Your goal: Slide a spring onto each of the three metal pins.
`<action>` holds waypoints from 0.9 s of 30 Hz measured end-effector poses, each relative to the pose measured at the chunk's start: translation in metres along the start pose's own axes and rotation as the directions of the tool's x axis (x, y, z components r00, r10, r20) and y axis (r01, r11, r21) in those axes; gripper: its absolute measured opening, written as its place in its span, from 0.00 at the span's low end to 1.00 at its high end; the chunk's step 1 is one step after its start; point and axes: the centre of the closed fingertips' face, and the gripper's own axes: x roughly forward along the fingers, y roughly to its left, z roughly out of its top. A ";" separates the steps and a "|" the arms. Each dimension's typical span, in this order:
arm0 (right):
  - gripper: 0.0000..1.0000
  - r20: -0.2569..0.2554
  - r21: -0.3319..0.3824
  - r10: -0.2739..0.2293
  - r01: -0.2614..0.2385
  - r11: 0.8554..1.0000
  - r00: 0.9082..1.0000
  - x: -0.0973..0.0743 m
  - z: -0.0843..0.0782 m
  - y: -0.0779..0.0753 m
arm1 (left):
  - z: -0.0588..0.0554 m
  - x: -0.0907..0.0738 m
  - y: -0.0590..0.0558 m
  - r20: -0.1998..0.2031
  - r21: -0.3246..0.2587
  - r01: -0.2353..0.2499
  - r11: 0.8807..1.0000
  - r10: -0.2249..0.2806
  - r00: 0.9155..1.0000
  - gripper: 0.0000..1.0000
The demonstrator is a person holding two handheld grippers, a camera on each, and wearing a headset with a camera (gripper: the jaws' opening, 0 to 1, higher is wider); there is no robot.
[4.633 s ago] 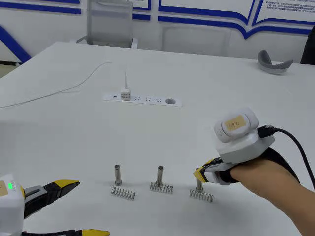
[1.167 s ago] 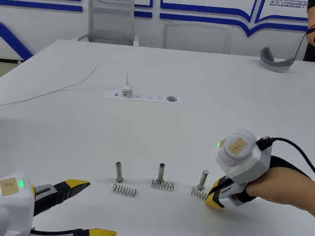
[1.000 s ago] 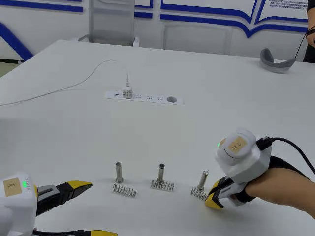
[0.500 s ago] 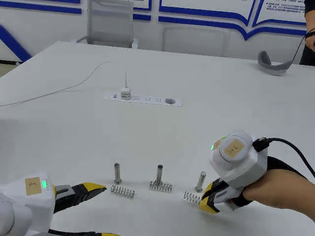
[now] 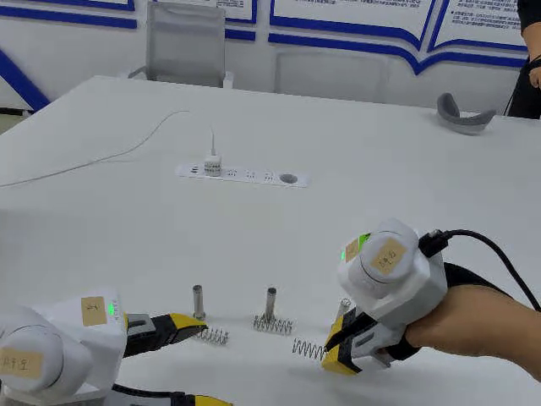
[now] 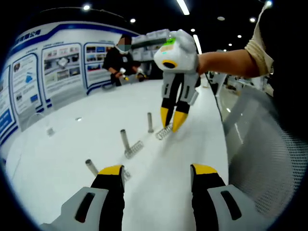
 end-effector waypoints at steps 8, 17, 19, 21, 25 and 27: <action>0.12 -0.001 -0.066 0.020 -0.020 0.998 1.000 -0.002 0.012 0.010 | 0.003 0.006 -0.006 -0.007 0.015 0.036 0.999 -0.036 0.999 0.49; 0.12 0.015 -0.132 0.054 -0.052 0.990 0.998 -0.001 0.031 0.024 | 0.011 0.013 -0.013 0.007 0.017 0.070 0.997 -0.070 0.998 0.42; 0.12 0.017 -0.147 0.060 -0.057 0.987 0.998 -0.001 0.033 0.025 | 0.013 0.015 -0.014 0.010 0.016 0.076 0.997 -0.076 0.997 0.42; 0.12 0.018 -0.156 0.072 -0.068 0.985 0.997 0.000 0.035 0.027 | 0.014 0.016 -0.016 0.010 0.020 0.082 0.996 -0.082 0.997 0.40; 0.12 0.022 -0.180 0.089 -0.084 0.980 0.996 0.001 0.040 0.032 | 0.017 0.020 -0.021 0.007 0.032 0.099 0.995 -0.099 0.995 0.38; 0.12 0.021 -0.193 0.100 -0.094 0.977 0.995 0.001 0.041 0.035 | 0.017 0.021 -0.023 0.004 0.041 0.107 0.993 -0.107 0.994 0.36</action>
